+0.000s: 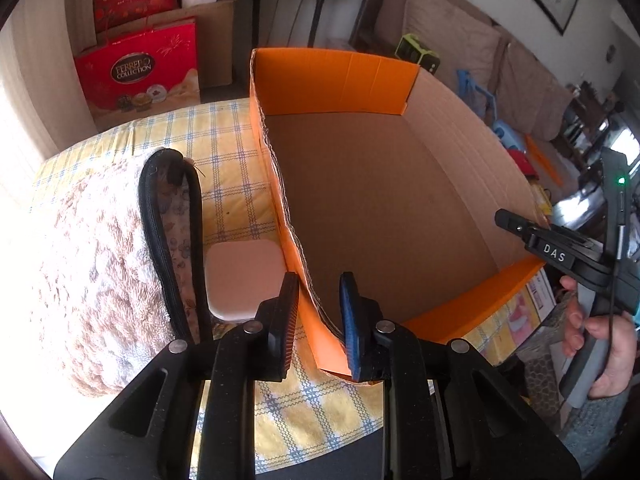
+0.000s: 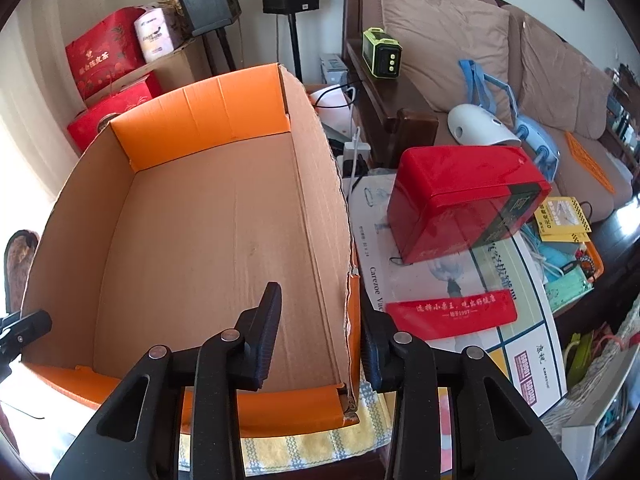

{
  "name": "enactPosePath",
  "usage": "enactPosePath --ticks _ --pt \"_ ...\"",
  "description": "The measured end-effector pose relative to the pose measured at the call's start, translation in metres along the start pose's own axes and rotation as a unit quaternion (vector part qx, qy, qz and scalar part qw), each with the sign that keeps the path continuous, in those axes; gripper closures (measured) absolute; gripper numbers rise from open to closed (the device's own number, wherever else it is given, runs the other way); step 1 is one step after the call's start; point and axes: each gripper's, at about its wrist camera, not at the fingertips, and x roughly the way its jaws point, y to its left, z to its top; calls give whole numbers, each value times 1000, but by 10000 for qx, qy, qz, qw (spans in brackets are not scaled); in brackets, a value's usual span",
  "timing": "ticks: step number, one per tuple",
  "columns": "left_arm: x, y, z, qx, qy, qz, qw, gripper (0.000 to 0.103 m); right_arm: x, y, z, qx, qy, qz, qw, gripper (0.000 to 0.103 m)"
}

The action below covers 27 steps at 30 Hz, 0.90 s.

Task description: Organize objects

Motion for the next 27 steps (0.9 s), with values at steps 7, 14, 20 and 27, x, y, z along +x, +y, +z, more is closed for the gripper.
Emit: enactPosePath --ticks 7,14,20,27 --pt "-8 7 -9 -49 -42 127 9999 85 -8 19 -2 -248 -69 1 9997 66" --pt "-18 34 -16 -300 -84 134 9994 85 -7 43 -9 -410 -30 143 9991 66" --pt "-24 44 -19 -379 -93 167 9991 85 -6 56 -11 -444 -25 231 9987 66" --pt "-20 25 -17 -217 -88 292 9993 85 -8 47 -15 -377 7 278 9989 66"
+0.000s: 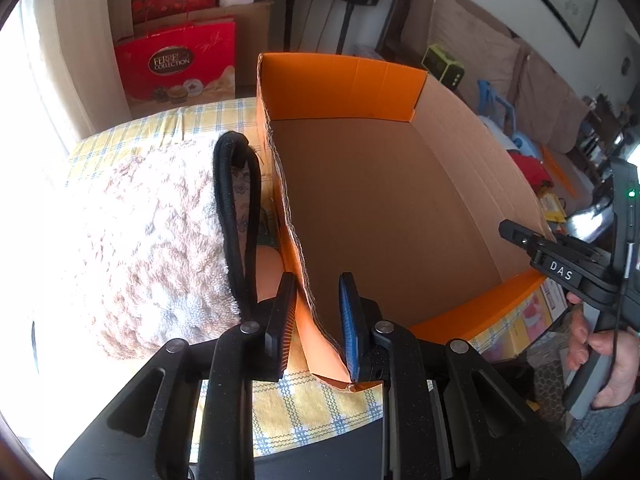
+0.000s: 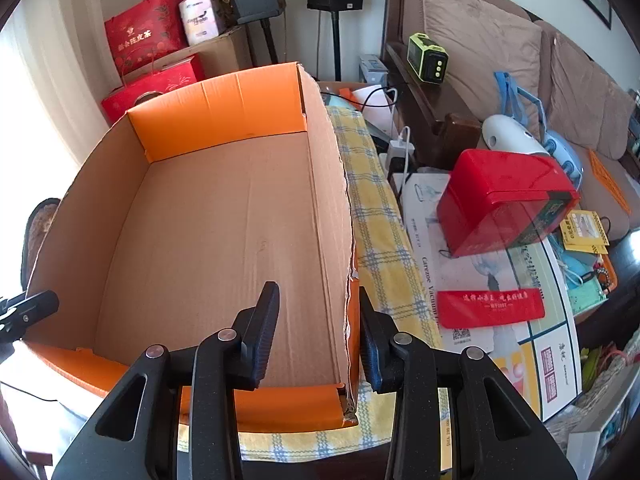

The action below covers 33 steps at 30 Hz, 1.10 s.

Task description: Organize objects

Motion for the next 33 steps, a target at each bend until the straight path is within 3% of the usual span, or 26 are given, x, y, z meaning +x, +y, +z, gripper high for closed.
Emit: enactPosePath --ticks 8,21,22,23,24,25,28,33 --pt "4 -24 -3 182 33 -188 9997 83 -7 -25 -4 99 -22 -296 9995 66" --pt "0 -15 -6 -11 91 -345 9994 79 -7 -21 -5 93 -29 -253 9996 63" --pt "-1 -13 -6 -74 98 -405 9991 71 -8 -23 -5 138 -57 -240 9996 61" --pt "-5 -10 -5 -121 56 -424 9990 59 -12 -25 -4 188 -111 -248 9995 50" --pt "-10 -7 -3 -158 -38 -401 9991 52 -17 -26 -3 223 -182 -284 9992 36" --pt "-16 -4 -3 -184 -143 -357 9991 42 -23 -26 -1 231 -302 -356 9986 33" --pt "-37 6 0 -191 -430 -265 9985 36 -42 -20 5 66 -561 -502 9971 33" --pt "-64 25 3 -72 -811 233 9964 29 -63 1 12 -168 -697 -149 9973 30"
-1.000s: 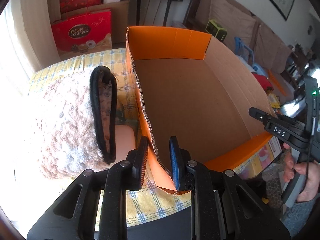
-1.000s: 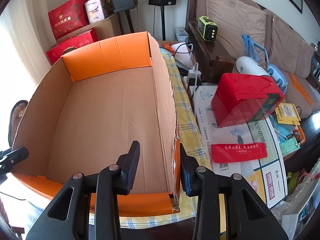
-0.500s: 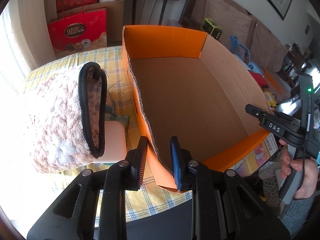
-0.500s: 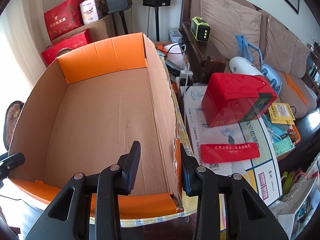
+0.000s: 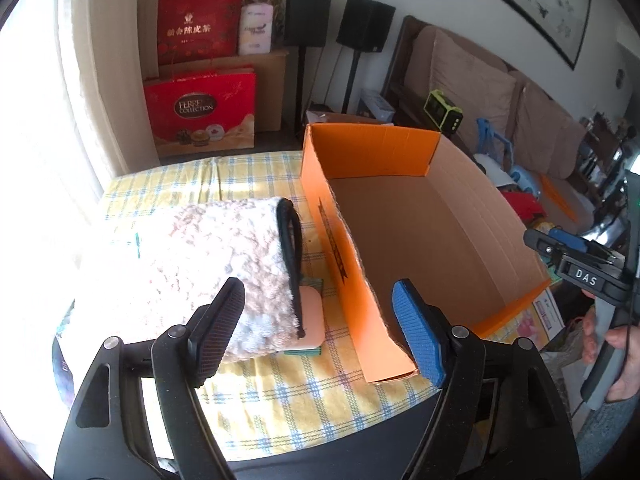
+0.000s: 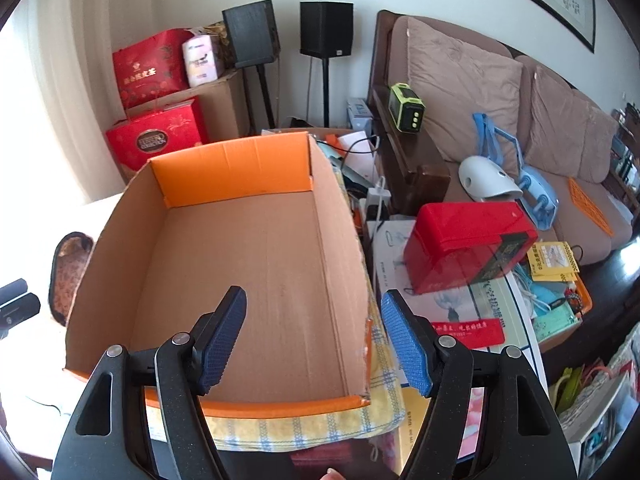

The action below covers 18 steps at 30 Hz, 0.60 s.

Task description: Organize objects

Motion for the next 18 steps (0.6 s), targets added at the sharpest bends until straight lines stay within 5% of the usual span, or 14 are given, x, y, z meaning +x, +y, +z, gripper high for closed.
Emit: enactPosePath --ticks 18 --pt "22 102 -20 -838 379 522 9944 29 -4 91 -11 -806 79 810 9934 25"
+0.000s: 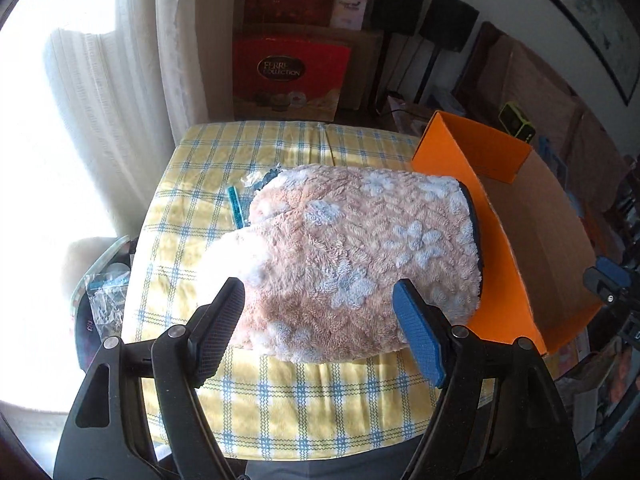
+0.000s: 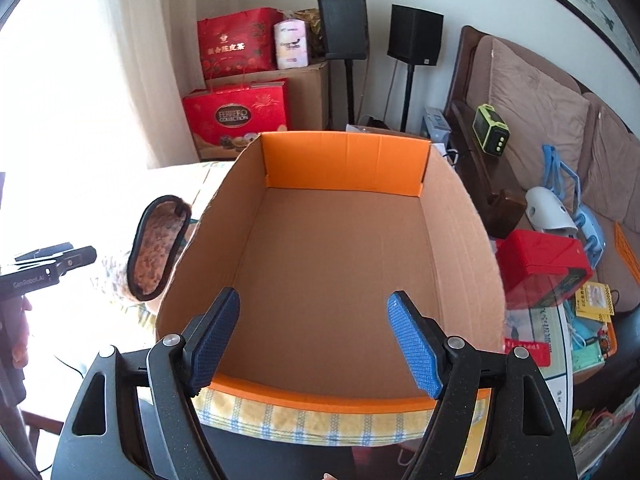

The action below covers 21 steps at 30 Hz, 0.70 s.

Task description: Organize objects

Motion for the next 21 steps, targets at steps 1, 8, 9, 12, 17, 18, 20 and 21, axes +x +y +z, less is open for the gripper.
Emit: enactPosePath --ticks 1,8,9,12,17,18,20,21 --pt "1 2 -1 -10 17 -3 10000 29 1 3 -1 -9 -7 2 10000 25" --pt "4 9 -5 -66 14 -126 9999 29 -2 -25 -3 263 -12 -354 9990 25" --pt "2 6 -6 -6 -11 -169 9999 29 -3 -33 -3 325 6 -409 9986 25" --pt "1 -6 -10 235 -34 -251 9994 23 -5 -56 -5 477 50 -605 9970 25" --pt "2 -24 -14 620 -65 -174 9979 21 -5 -93 -11 741 150 -909 9930 25" --pt "3 -27 -15 691 -70 -146 9975 21 -4 -101 -13 796 189 -959 9920 25" --pt "5 -30 -16 788 -70 -104 9968 21 2 -115 -16 878 308 -1061 9900 25" --pt "6 -31 -17 836 -75 -95 9964 21 5 -121 -18 926 378 -1086 9890 27"
